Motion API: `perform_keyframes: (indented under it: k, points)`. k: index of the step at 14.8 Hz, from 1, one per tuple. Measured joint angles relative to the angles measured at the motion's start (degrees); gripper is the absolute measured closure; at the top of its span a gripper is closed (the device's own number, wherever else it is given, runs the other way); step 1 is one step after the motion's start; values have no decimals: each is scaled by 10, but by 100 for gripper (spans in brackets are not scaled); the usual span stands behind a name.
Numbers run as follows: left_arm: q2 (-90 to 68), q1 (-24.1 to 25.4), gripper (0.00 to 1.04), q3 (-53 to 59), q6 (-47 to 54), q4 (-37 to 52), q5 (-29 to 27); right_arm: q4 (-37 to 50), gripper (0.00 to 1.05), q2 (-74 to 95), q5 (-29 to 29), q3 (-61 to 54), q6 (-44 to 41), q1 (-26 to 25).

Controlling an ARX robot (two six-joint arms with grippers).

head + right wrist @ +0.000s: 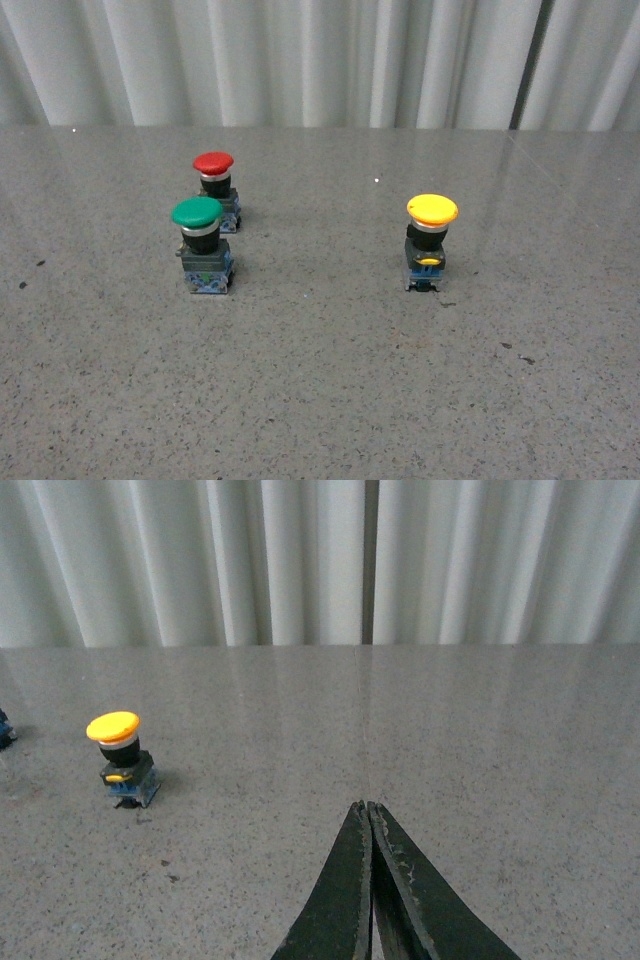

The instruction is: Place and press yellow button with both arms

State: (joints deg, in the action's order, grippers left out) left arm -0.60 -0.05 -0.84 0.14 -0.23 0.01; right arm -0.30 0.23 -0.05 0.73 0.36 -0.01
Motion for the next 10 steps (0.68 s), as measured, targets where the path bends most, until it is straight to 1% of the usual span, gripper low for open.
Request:
perform_keyframes:
  k: [5,6,7,10]
  points:
    - [0,0,7,0,0,0,0,0,103,0,0,0,0,0]
    - [0,0,7,0,0,0,0,0,97,0,0,0,0,0]
    - [0,0,7,0,0,0,0,0,74,0,0,0,0,0]
    - [0,0,7,0,0,0,0,0,41,0,0,0,0,0]
